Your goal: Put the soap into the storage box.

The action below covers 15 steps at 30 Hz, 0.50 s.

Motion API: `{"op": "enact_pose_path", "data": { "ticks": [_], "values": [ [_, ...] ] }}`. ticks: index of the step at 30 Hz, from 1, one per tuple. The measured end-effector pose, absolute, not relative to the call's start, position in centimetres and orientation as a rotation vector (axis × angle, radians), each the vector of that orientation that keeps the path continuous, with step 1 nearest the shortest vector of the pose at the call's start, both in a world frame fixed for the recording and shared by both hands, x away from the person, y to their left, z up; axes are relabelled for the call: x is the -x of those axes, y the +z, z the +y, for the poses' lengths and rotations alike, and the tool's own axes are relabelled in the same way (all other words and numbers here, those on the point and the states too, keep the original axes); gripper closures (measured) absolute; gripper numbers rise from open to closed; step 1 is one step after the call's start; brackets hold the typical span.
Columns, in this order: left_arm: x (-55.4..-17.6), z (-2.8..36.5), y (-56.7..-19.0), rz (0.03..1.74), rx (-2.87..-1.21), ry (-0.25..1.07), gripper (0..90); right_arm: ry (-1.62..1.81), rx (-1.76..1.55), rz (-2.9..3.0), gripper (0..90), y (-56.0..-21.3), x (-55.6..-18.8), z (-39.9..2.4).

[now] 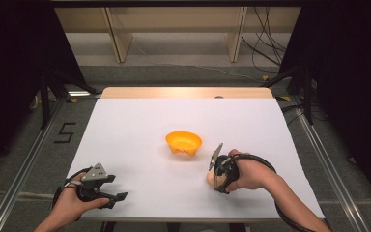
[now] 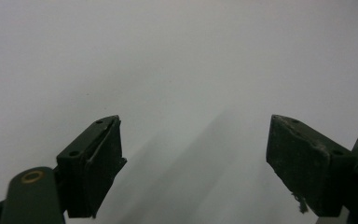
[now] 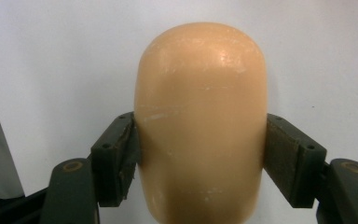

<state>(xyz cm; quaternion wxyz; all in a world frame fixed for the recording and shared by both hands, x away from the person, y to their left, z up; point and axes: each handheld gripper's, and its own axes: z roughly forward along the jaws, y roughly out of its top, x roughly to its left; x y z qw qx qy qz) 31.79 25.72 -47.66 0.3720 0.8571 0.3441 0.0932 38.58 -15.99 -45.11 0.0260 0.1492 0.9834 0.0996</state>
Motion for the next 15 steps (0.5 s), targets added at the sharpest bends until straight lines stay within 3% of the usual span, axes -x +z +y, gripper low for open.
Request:
{"op": "enact_pose_path", "data": {
  "ticks": [15],
  "values": [
    [-31.7,25.7,-47.6,0.892,-2.179,0.241,18.1,0.407,-0.517,2.985,33.3,-43.9,-38.9,-16.3]
  ]
}}
